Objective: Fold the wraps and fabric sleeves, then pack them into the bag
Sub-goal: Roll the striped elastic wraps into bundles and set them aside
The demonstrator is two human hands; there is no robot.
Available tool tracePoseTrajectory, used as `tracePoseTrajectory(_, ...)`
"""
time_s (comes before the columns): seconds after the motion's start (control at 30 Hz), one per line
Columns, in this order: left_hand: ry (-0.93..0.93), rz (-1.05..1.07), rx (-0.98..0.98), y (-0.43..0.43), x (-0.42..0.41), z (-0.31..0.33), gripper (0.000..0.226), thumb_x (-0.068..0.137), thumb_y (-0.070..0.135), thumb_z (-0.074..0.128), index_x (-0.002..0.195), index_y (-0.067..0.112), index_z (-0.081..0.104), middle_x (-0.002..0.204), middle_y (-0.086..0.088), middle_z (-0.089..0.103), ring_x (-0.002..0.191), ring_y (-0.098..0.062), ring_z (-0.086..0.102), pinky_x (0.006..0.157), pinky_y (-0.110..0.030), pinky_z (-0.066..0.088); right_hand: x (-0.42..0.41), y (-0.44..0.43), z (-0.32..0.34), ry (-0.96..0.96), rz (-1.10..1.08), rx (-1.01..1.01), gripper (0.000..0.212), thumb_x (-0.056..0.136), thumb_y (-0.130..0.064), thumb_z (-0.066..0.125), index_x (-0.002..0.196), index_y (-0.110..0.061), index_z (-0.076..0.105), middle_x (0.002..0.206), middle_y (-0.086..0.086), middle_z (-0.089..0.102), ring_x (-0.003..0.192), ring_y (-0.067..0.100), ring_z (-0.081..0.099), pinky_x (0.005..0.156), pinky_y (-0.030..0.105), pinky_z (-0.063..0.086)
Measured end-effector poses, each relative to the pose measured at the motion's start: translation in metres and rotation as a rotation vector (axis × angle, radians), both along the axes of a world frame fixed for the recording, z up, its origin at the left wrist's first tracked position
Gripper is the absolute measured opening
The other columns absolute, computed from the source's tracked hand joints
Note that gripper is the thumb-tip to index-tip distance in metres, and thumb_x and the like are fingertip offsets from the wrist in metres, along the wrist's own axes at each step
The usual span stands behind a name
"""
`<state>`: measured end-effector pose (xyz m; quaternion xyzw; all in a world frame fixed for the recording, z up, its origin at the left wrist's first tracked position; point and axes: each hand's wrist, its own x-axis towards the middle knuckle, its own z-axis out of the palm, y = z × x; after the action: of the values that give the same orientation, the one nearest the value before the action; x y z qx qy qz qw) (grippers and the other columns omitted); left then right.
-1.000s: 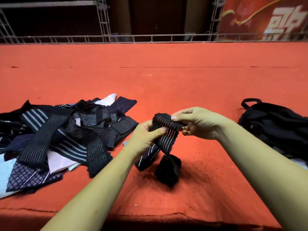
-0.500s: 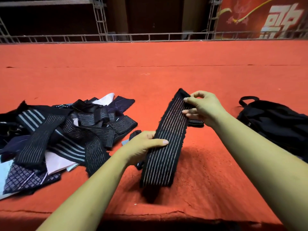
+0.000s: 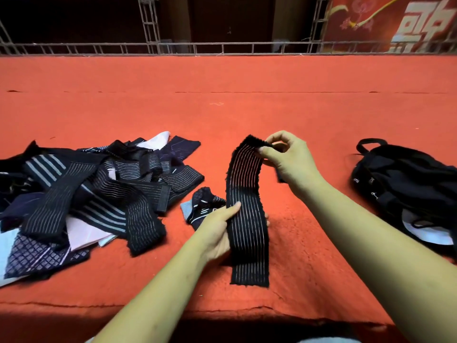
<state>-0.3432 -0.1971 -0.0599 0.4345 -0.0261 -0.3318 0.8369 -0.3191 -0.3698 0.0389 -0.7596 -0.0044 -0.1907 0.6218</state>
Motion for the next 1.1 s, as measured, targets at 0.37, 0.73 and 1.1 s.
tracePoseTrajectory(0.37,0.153,0.206,-0.095,-0.006,0.011,0.0,0.065,0.104,0.05,0.026,0.108,0.001,0.069,0.103,-0.022,0.073,0.088,-0.033,0.074,0.085,-0.047,0.052,-0.049,0.024,-0.07,-0.033,0.137,-0.294,0.027,0.082,-0.003,0.073,0.086,-0.028,0.067,0.098,-0.004,0.074,0.093,0.011,0.068,0.09,0.026,0.05)
tracePoseTrajectory(0.73,0.128,0.172,-0.055,-0.004,0.017,0.0,0.069,0.1,0.06,0.028,0.114,0.005,0.066,0.106,-0.015,0.072,0.089,-0.026,0.072,0.08,-0.038,0.057,-0.052,0.024,-0.106,-0.077,0.12,-0.65,0.012,0.079,-0.026,0.072,0.09,-0.026,0.072,0.122,-0.005,0.067,0.129,0.021,0.051,0.111,0.045,0.035)
tracePoseTrajectory(1.1,-0.143,0.135,0.142,0.002,0.014,-0.005,0.028,0.098,0.003,0.049,0.125,0.001,0.057,0.115,-0.027,0.065,0.093,-0.031,0.068,0.081,-0.041,0.059,-0.048,0.014,-0.072,0.061,-0.017,-0.465,0.034,0.091,-0.031,0.068,0.121,-0.015,0.065,0.125,0.0,0.063,0.12,0.013,0.055,0.105,0.028,0.039)
